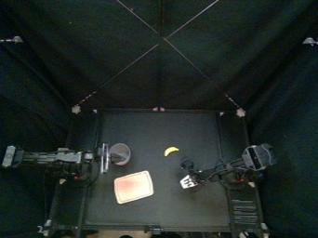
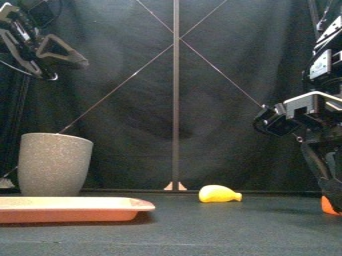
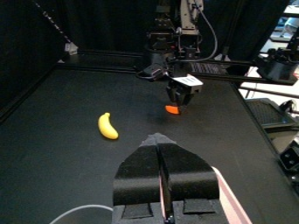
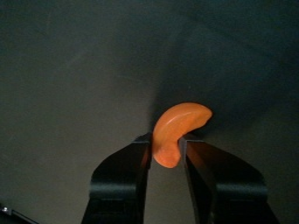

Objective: Pick the tangerine then place it in the grey bowl
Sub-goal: Place tangerine in the grey bowl

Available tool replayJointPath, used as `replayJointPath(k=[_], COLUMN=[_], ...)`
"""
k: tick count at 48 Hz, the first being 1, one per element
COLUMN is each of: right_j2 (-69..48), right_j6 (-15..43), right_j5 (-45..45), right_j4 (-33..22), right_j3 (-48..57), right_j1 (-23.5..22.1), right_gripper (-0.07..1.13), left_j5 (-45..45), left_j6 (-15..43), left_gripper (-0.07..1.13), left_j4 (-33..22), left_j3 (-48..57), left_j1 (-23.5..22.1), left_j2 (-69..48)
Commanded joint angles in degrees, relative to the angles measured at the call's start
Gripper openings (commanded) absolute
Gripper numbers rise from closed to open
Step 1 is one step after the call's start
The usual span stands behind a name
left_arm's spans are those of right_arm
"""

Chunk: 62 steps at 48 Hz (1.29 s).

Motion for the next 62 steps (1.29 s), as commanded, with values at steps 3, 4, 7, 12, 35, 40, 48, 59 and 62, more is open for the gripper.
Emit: replayJointPath(k=[3, 4, 7, 12, 35, 40, 48, 59, 62], right_j2=[-1.41, -1.85, -3.43, -6.68, -9.05, -6.33, 0.18, 10.99, 13.89], right_j6=[-0.53, -0.53, -0.53, -0.53, -0.09, -0.44, -0.70, -0.70, -0.62], right_j5=[-0.18, -0.09, -0.09, -0.09, -24.26, -32.78, -43.15, -51.15, -51.94], right_j4=[-0.53, -0.97, -2.99, -9.05, -44.38, -47.37, -49.57, -54.76, -55.90], right_j3=[-2.20, -2.64, -4.22, -7.73, -15.82, -16.52, -20.13, -31.29, -34.54], right_j1=[0.00, -0.09, -0.18, -0.97, -14.94, -18.46, -23.38, -26.81, -26.89], right_gripper=[0.58, 0.58, 0.58, 0.58, 0.58, 0.58, 0.58, 0.58, 0.58], left_j5=[-0.26, -0.26, -0.26, -0.26, -2.99, -3.78, -3.87, -4.13, -4.13], left_j6=[-0.09, -0.09, -0.09, 0.00, 0.09, 0.09, 0.09, 0.09, 0.09], left_gripper=[0.10, 0.10, 0.10, 0.10, 0.10, 0.10, 0.10, 0.10, 0.10], left_j4=[-0.26, -0.26, -0.26, -0.26, 0.00, -0.09, -0.18, 0.00, 0.00], left_j3=[-0.53, -0.53, -0.62, -0.70, -0.88, -0.97, -0.88, -0.97, -0.97], left_j1=[-0.26, -0.26, -0.26, -0.26, -0.18, 0.00, 0.09, 0.62, 0.62], left_j2=[0.09, 0.09, 0.09, 0.09, 0.09, 0.09, 0.09, 0.09, 0.09])
